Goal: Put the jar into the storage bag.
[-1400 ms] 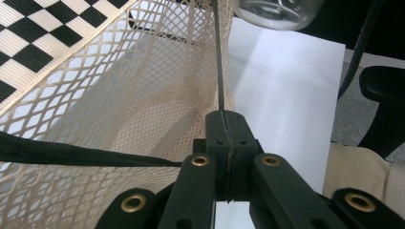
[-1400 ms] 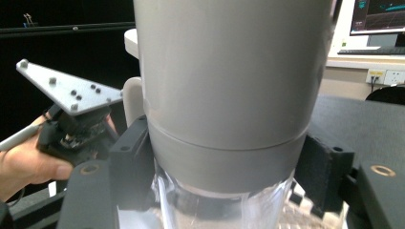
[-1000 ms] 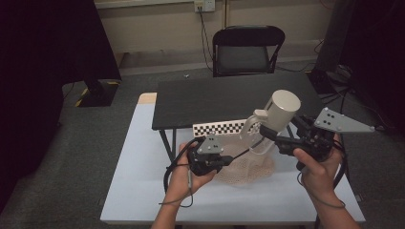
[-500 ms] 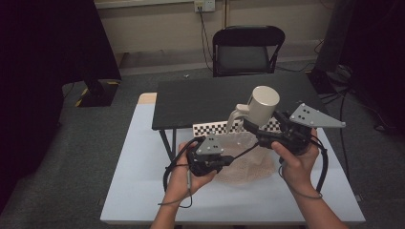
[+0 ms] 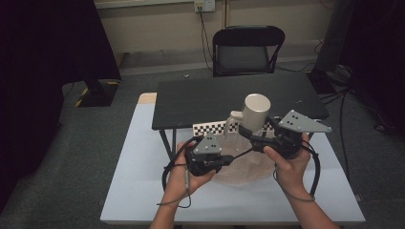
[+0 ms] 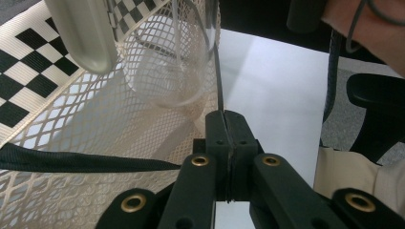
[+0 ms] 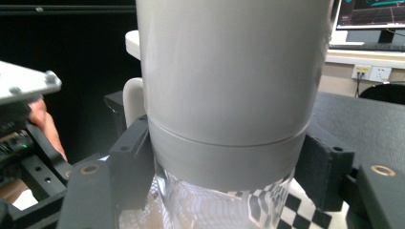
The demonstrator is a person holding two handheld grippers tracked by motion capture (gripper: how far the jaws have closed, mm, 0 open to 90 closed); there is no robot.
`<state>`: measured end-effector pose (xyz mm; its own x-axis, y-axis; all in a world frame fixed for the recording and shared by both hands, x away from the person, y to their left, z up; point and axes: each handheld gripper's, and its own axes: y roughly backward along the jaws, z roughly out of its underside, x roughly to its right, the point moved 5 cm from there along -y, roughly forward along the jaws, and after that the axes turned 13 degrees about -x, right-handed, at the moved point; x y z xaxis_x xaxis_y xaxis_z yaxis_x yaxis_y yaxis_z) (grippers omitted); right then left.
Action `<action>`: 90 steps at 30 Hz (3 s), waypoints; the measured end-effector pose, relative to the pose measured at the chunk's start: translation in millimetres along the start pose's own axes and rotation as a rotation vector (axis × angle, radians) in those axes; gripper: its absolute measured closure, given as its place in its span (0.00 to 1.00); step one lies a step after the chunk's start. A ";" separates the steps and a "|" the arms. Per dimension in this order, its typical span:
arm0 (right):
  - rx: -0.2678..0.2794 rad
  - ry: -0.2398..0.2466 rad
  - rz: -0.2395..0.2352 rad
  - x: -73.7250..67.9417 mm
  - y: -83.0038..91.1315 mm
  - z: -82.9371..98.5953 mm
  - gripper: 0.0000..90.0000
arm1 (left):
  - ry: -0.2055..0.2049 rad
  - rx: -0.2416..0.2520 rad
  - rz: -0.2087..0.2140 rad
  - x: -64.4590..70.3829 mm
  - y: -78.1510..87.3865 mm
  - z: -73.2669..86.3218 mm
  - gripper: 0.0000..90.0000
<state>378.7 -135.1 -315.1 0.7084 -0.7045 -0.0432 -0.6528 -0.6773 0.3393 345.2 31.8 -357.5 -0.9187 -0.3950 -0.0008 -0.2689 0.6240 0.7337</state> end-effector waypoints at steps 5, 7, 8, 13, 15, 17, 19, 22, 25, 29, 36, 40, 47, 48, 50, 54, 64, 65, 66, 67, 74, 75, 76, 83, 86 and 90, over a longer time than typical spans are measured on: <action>-0.008 -0.013 -0.002 0.9 -3.0 9.3 0.34 | 0.000 -0.002 -0.001 -0.3 -0.4 0.1 1.00; -0.008 -0.020 -0.003 1.2 -3.9 11.9 0.34 | 0.000 0.001 -0.001 -0.2 -0.5 -0.1 1.00; -0.008 -0.024 -0.003 1.1 -4.3 12.9 0.34 | 0.000 0.000 -0.001 0.0 -0.5 -0.1 1.00; -0.011 -0.024 -0.001 -0.1 -7.0 18.2 0.34 | 0.001 0.002 0.002 0.1 0.3 -0.1 1.00; -0.018 -0.026 0.003 -0.4 -8.5 20.5 0.34 | 0.002 0.002 0.002 0.1 0.6 -0.2 1.00; -0.020 -0.026 0.007 -0.5 -9.7 23.2 0.34 | 0.003 0.007 0.003 0.2 0.7 -0.3 1.00; -0.018 -0.031 0.010 -0.2 -10.5 25.4 0.34 | 0.000 0.003 0.000 0.1 0.8 -0.2 1.00; -0.019 -0.041 0.015 0.2 -11.4 27.7 0.34 | -0.002 0.002 -0.001 0.3 1.1 -0.4 1.00; -0.024 -0.043 0.021 0.1 -12.9 30.9 0.34 | -0.001 0.005 0.000 0.3 1.5 -0.5 1.00; -0.028 -0.053 0.025 0.5 -14.9 35.1 0.34 | 0.002 0.004 -0.001 0.0 0.8 -0.2 1.00; -0.035 -0.054 0.036 0.9 -17.7 41.4 0.34 | 0.003 -0.001 -0.004 -0.4 -0.3 0.2 1.00; -0.043 -0.052 0.040 0.3 -19.7 46.0 0.34 | 0.004 -0.012 -0.016 -1.4 -3.5 1.5 1.00; -0.055 -0.046 0.054 0.1 -24.5 55.1 0.34 | 0.006 -0.034 -0.044 -3.1 -10.3 2.9 1.00; -0.054 -0.044 0.054 0.4 -25.3 56.4 0.34 | 0.009 -0.036 -0.050 -3.7 -11.7 3.3 1.00; -0.056 -0.037 0.061 0.1 -26.5 58.7 0.34 | 0.006 -0.045 -0.063 -4.2 -14.6 3.9 1.00; -0.060 -0.034 0.073 0.7 -29.4 64.1 0.34 | 0.009 -0.046 -0.087 -4.5 -18.5 3.4 1.00; -0.053 -0.029 0.087 1.1 -32.8 70.2 0.34 | 0.002 -0.052 -0.110 -3.6 -21.2 2.8 1.00; -0.063 -0.030 0.086 1.3 -34.1 72.0 0.34 | -0.005 -0.055 -0.120 -3.3 -22.0 2.6 1.00; -0.067 -0.028 0.087 1.5 -34.7 73.2 0.34 | -0.005 -0.056 -0.122 -3.2 -22.6 2.4 1.00; -0.069 -0.028 0.089 1.7 -35.2 74.0 0.34 | -0.007 -0.056 -0.125 -3.1 -23.0 2.2 1.00; -0.068 -0.032 0.083 1.6 -35.9 76.6 0.34 | -0.009 -0.051 -0.128 -3.0 -23.6 1.9 1.00; -0.060 -0.039 0.083 1.6 -36.0 77.7 0.34 | -0.014 -0.052 -0.132 -3.0 -24.1 1.8 1.00; -0.060 -0.039 0.083 1.6 -36.0 77.7 0.34 | -0.014 -0.052 -0.132 -3.0 -24.1 1.8 1.00; -0.044 -0.032 0.070 -2.6 -32.5 80.3 0.26 | -0.013 -0.060 -0.131 -4.1 -26.5 4.0 1.00; -0.043 -0.031 0.078 -2.0 -32.4 81.9 0.24 | -0.015 -0.056 -0.130 -3.9 -26.4 3.6 0.99; -0.021 -0.016 0.089 -3.3 -26.5 80.2 0.17 | -0.022 -0.062 -0.127 -3.0 -26.1 3.7 0.95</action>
<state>372.2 -131.8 -399.3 0.6435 -0.7650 -0.0271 -0.7071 -0.6076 0.3618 353.8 19.2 -379.1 -0.8845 -0.4531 -0.1108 -0.3658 0.5263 0.7676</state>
